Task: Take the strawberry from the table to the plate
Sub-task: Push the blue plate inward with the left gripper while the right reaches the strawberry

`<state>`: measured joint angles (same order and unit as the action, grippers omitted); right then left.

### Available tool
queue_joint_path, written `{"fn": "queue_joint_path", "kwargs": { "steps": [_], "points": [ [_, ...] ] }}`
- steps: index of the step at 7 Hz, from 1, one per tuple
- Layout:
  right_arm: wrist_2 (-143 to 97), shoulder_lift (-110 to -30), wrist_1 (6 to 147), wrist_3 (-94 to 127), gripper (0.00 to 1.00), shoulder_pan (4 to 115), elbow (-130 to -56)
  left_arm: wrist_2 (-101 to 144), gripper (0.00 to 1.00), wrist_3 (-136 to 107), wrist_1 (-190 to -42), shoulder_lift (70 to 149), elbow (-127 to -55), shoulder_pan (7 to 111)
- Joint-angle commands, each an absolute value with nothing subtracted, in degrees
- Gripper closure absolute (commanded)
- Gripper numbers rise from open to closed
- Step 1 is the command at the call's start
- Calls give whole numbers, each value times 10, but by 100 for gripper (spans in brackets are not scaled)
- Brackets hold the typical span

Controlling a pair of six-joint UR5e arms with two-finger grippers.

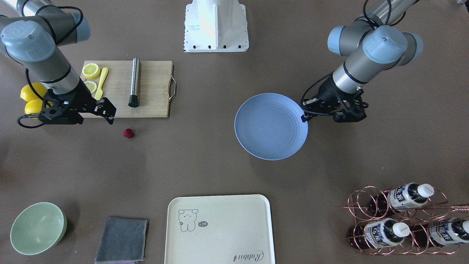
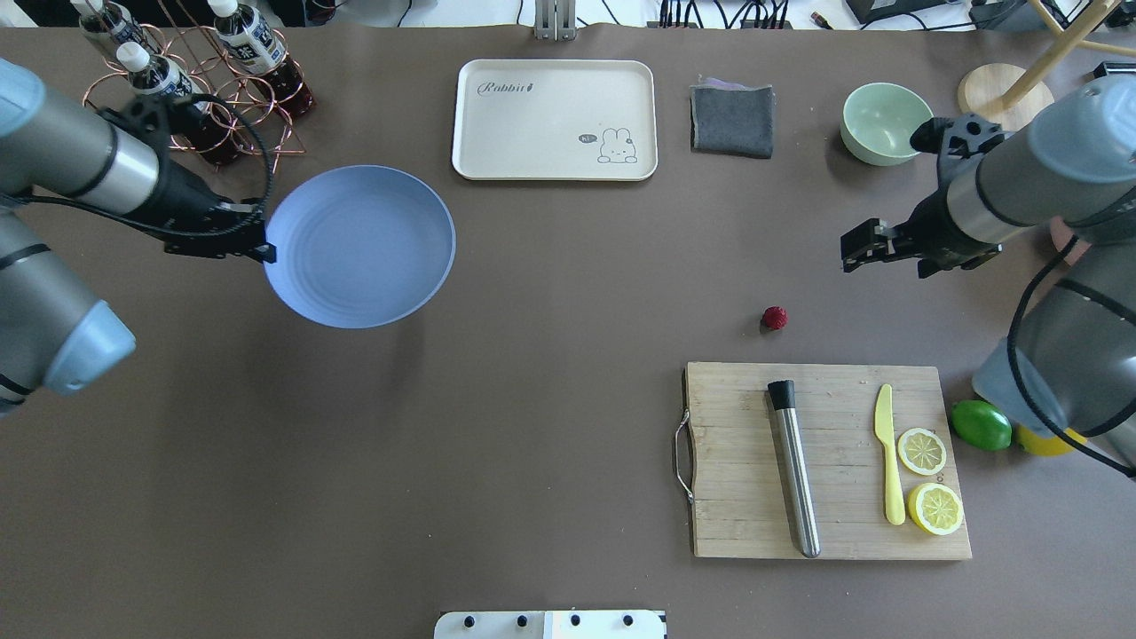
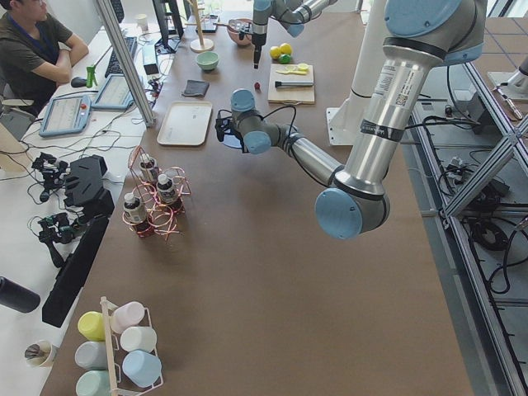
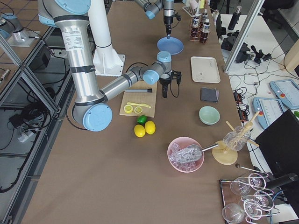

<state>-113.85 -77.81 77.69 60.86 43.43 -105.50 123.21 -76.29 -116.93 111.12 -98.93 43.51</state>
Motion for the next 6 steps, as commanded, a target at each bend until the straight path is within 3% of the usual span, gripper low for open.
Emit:
{"fn": "queue_joint_path", "kwargs": {
  "steps": [1, 4, 5, 6],
  "points": [
    [-1109, -745, 738, 617, 2, 395, -986, 1179, 100, -804, -1168, 1146, -984, 367],
    [-1111, -707, 715, 618, 3, 386, -936, 1135, 100, -833, -1154, 1162, -987, 320],
    [-1111, -706, 715, 620, 24, 386, -937, 1134, 100, -833, -1154, 1162, -986, 319],
    [-1112, -707, 715, 618, 78, 386, -936, 1134, 61, -833, -1155, 1159, -985, 319]
  ]
}}
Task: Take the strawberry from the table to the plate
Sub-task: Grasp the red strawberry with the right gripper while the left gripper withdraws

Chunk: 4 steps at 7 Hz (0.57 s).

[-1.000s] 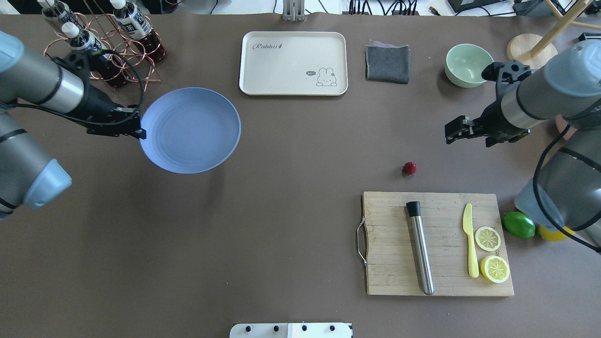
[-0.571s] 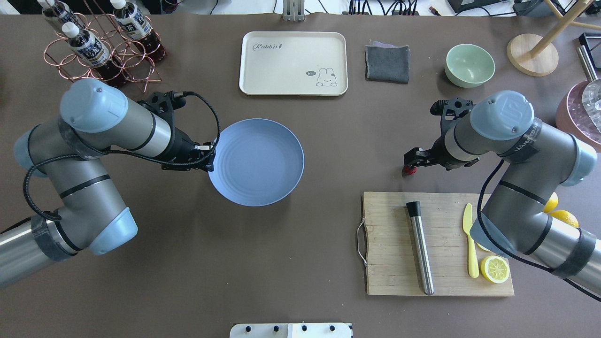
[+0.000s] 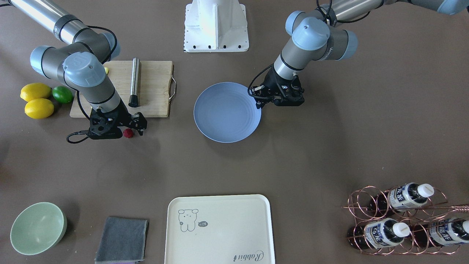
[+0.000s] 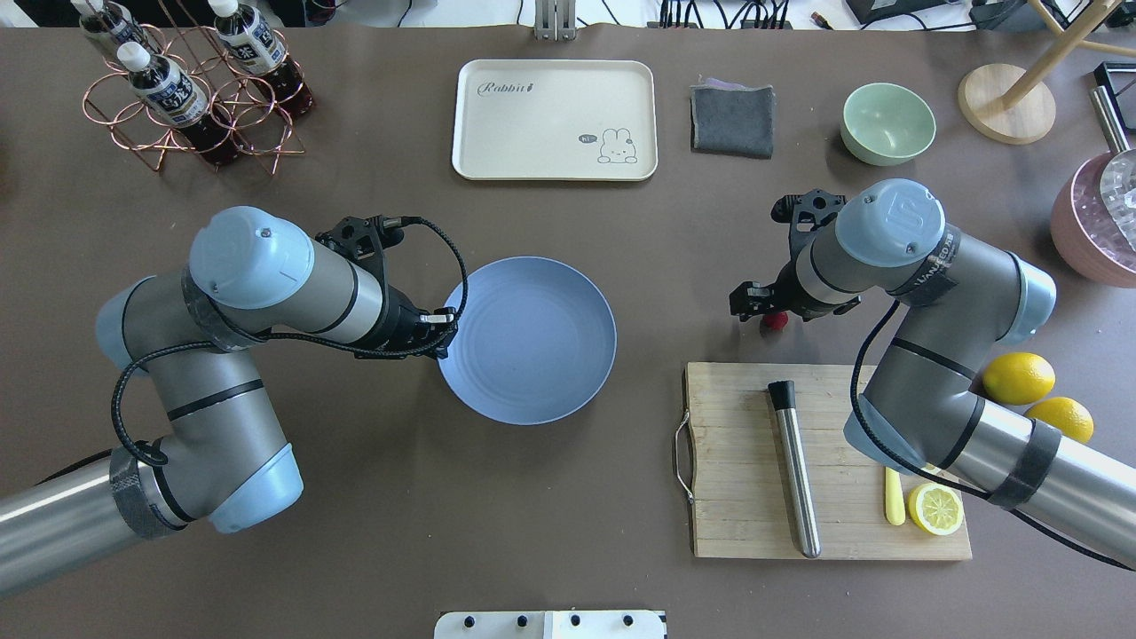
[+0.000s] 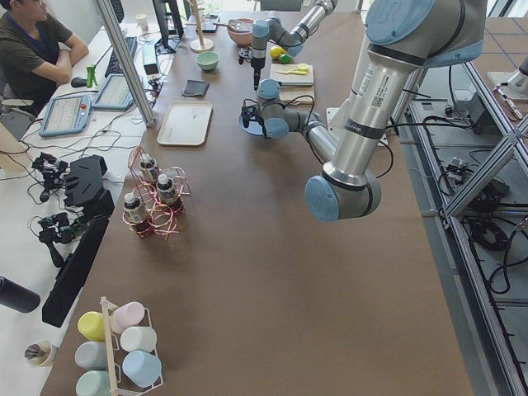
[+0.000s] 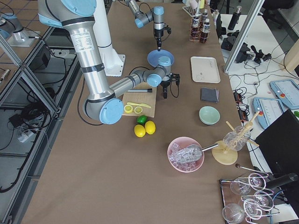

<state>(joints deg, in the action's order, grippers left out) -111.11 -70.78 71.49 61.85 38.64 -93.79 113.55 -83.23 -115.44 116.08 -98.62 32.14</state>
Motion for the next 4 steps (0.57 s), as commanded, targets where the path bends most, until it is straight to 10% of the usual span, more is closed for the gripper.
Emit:
{"fn": "queue_joint_path", "kwargs": {
  "steps": [1, 4],
  "points": [
    [-1114, -707, 715, 610, 100, 386, -938, 1130, 2, -833, -1155, 1161, -986, 319],
    [-1135, -677, 723, 617, 100, 399, -951, 1123, 2, -831, -1155, 1155, -1008, 328]
  ]
}}
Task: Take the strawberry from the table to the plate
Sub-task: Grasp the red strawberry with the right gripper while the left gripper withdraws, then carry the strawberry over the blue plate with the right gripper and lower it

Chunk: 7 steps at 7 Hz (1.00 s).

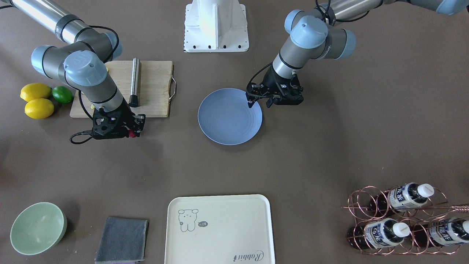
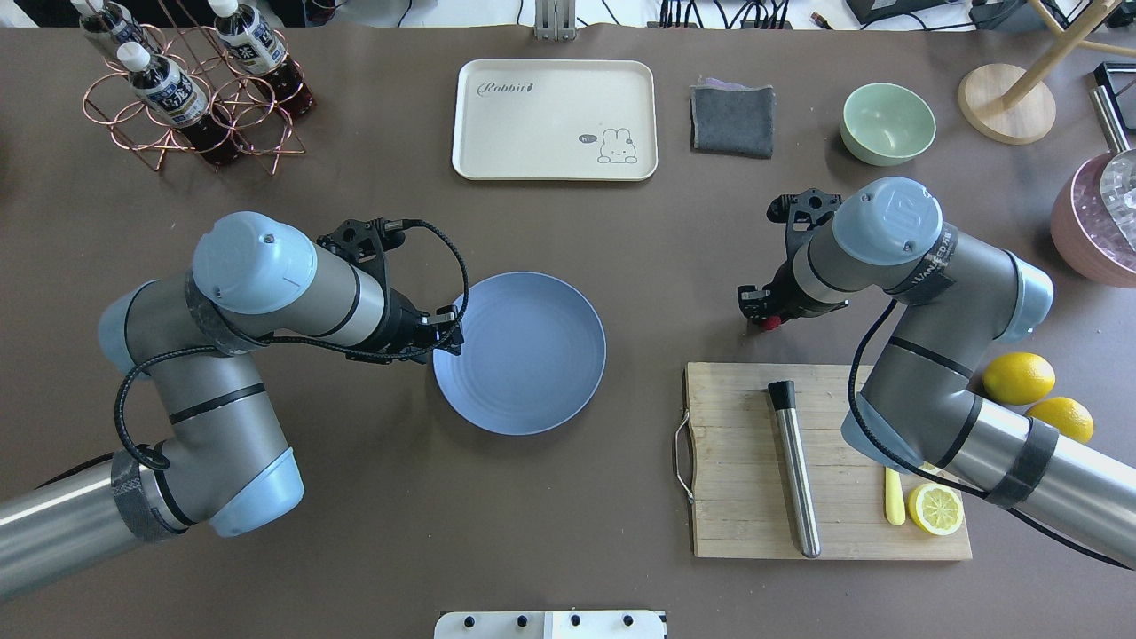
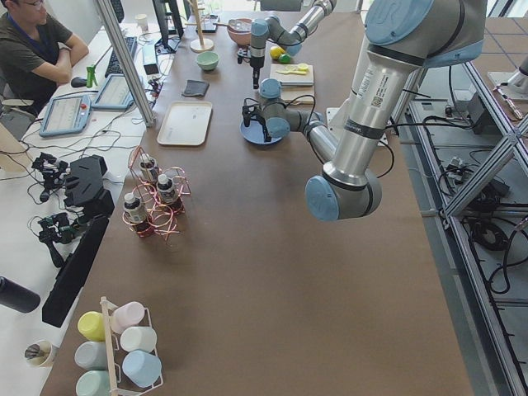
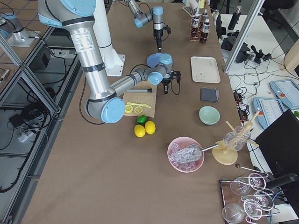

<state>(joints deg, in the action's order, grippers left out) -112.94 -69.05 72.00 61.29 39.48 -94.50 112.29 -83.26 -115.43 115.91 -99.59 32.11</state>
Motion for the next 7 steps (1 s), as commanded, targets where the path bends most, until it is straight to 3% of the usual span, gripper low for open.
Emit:
{"fn": "queue_joint_path", "kwargs": {
  "steps": [1, 4, 7],
  "points": [
    [-1135, -651, 753, 619, 100, 400, -963, 1128, 2, -815, -1155, 1131, -1011, 359],
    [-1109, -543, 815, 731, 100, 344, -962, 1190, 2, -558, -1154, 1016, -1008, 485],
    [-1030, -444, 812, 816, 100, 262, -876, 1243, 2, -429, -1155, 970, -989, 574]
  ]
}}
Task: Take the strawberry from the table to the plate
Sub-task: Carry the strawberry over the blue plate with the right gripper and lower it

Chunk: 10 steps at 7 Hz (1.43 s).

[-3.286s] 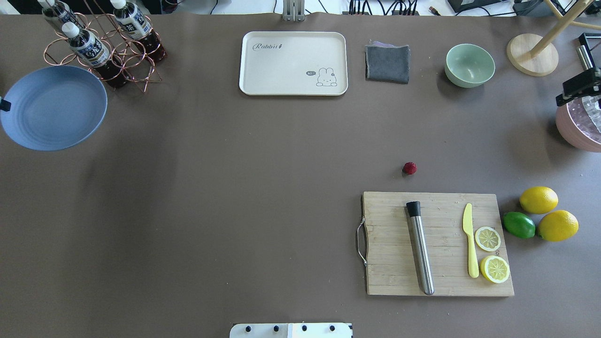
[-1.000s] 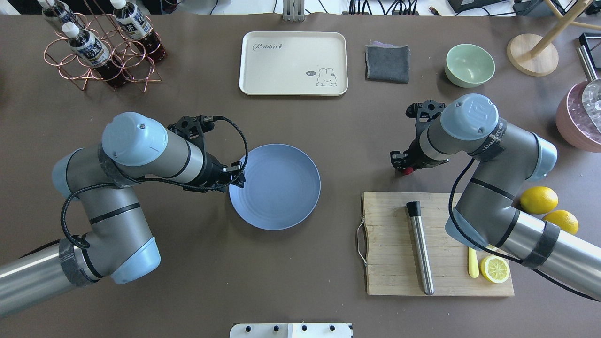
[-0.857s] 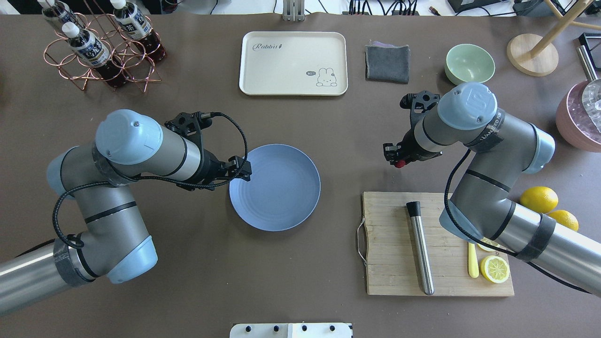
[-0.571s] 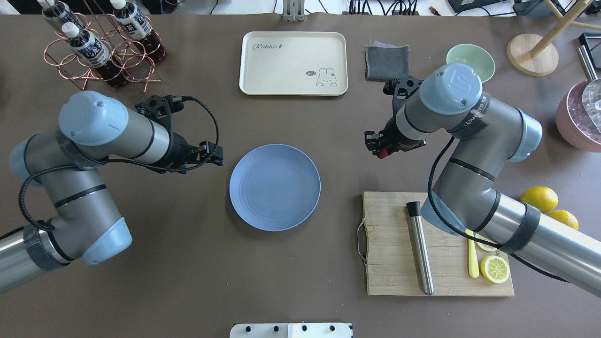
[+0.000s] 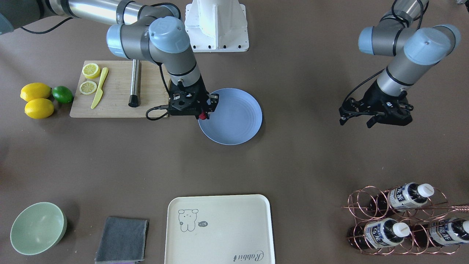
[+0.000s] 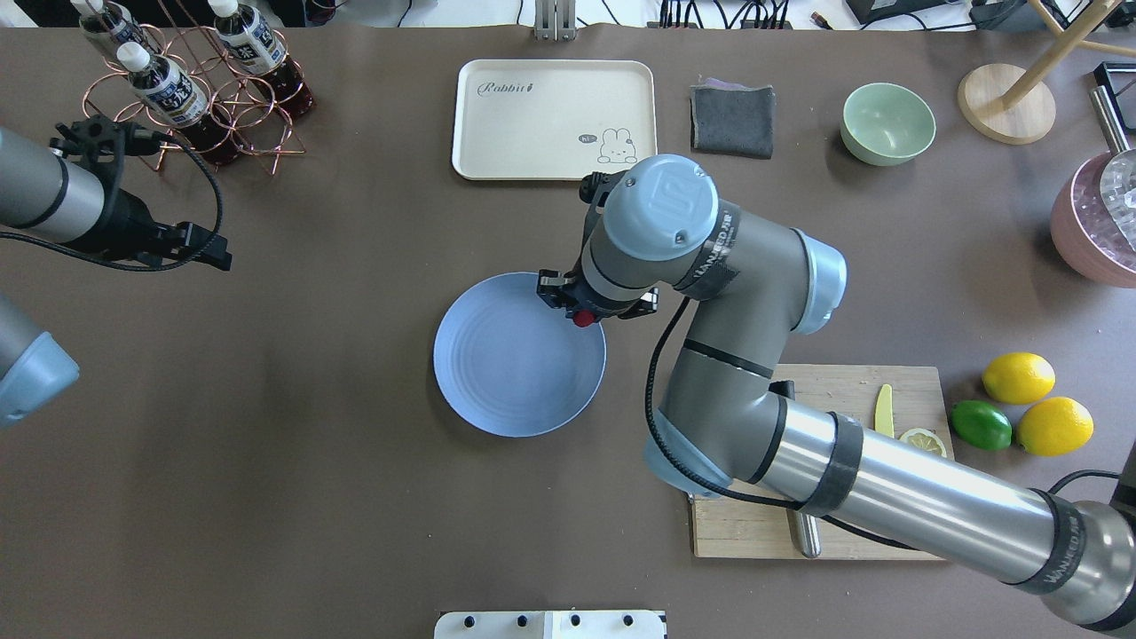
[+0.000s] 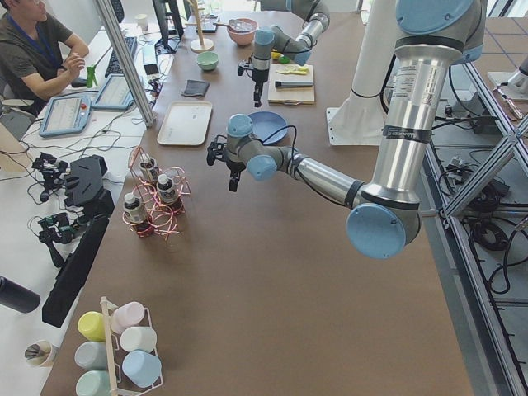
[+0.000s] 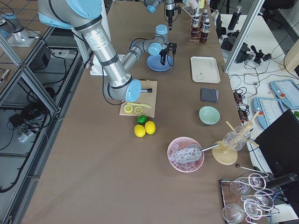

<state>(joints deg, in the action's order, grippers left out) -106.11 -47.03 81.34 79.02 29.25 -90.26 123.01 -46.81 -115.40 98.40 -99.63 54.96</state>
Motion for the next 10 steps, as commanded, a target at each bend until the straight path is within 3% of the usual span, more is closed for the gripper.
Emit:
{"fn": "queue_joint_path", "kwargs": {
  "steps": [1, 2, 4, 5, 6, 7, 10],
  "points": [
    [-1011, -426, 808, 818, 100, 251, -841, 1244, 2, -430, -1157, 966, -991, 575],
    [-1008, -405, 806, 817, 100, 246, -803, 1244, 2, -430, -1159, 962, -994, 575],
    [-1008, -406, 805, 817, 99, 241, -794, 1244, 2, -430, -1159, 959, -997, 576],
    [-1008, -405, 804, 817, 77, 240, -794, 1244, 2, -430, -1159, 959, -997, 577],
    [-1008, -407, 795, 817, 64, 240, -793, 1245, 2, -430, -1159, 956, -998, 577],
    [-1011, -409, 795, 814, 1, 244, -794, 1245, 2, -431, -1159, 956, -999, 577],
    [-1053, -415, 801, 812, 0, 284, -825, 1245, 2, -438, -1154, 945, -1018, 577]
  ]
}}
